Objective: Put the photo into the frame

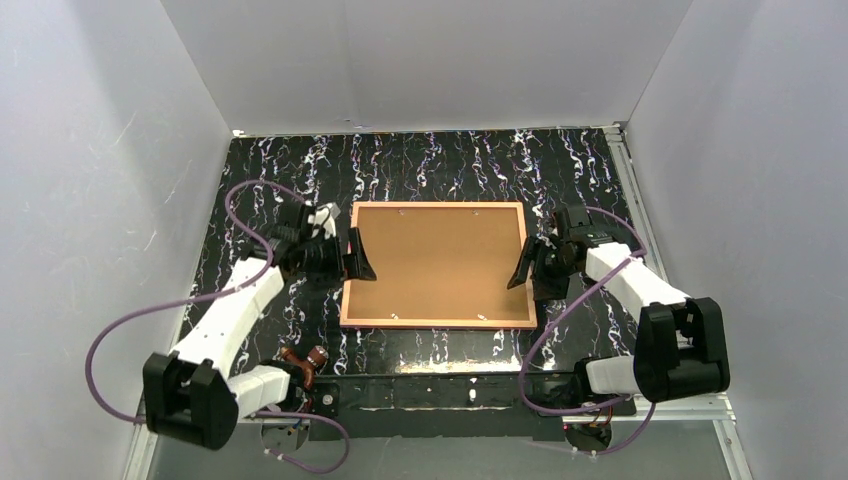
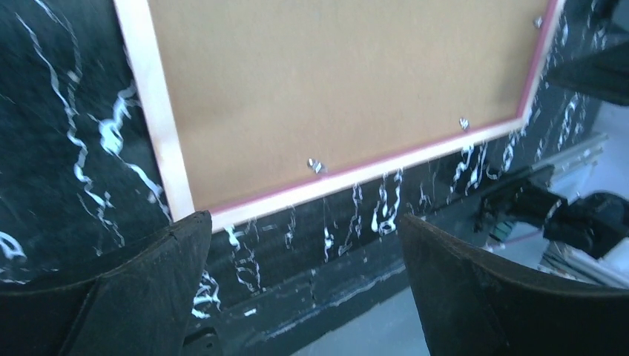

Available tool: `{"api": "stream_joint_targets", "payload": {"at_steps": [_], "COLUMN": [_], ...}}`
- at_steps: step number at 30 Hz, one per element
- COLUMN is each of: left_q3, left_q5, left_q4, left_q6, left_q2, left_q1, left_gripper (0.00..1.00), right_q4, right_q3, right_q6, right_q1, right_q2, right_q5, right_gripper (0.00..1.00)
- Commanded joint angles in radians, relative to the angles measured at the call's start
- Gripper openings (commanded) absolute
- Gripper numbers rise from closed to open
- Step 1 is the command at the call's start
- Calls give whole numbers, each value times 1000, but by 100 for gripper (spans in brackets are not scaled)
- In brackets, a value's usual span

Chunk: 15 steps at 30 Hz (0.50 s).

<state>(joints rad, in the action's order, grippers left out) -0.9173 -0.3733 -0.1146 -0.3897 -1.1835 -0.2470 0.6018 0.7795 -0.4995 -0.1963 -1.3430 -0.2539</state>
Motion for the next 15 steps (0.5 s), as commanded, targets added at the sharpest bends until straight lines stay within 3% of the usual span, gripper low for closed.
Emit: {"api": "stream_joint_targets", "payload": {"at_steps": [1,8,15], "left_q3": [127,235,214], "left_q5": [-140,-159,-125], "left_q4": [-40,-43,-122], "left_q6": [-48,-122,-146], "left_q2": [141,252,242], "left_q1": [-6,-6,-50], "left_gripper": [98,98,98], "right_q4": [13,68,145], "right_q3": [-38,-78,-117], "right_q6": [-38,-65,-91], "right_q1": [0,-1,0], "right_q2": [64,119,156], "right_q5": [-13,35,111], "right_gripper": [76,75,70]}}
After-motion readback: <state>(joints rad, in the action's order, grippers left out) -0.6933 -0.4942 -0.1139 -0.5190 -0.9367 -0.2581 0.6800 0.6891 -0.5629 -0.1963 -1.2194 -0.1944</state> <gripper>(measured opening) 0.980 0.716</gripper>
